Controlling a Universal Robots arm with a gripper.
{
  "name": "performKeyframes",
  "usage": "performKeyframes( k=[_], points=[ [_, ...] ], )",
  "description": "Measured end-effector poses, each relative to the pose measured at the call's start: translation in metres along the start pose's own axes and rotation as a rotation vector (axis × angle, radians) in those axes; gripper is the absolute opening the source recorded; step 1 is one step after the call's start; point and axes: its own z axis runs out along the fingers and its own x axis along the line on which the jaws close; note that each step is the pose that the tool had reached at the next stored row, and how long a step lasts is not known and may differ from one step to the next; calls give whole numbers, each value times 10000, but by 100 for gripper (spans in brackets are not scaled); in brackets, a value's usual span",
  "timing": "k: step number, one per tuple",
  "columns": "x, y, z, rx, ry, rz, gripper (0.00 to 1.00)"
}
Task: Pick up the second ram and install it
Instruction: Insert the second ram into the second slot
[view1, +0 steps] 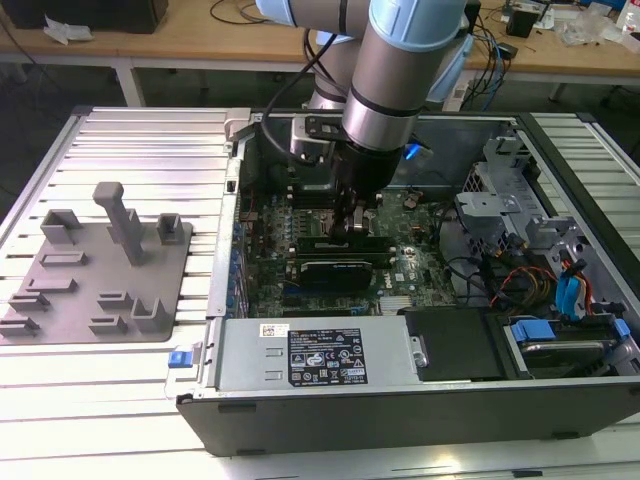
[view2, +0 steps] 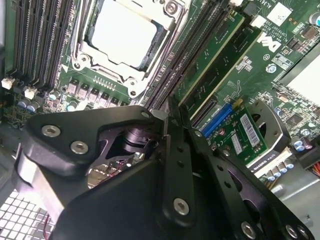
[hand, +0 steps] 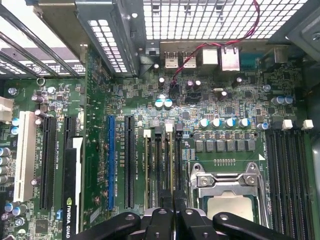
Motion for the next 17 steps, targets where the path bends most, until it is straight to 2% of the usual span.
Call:
performKeyframes(
  k=[2, 17],
  points=[
    [1, -1, 10, -2, -40, -8, 9],
    [7, -3, 14, -1, -35, -60, 9]
  ],
)
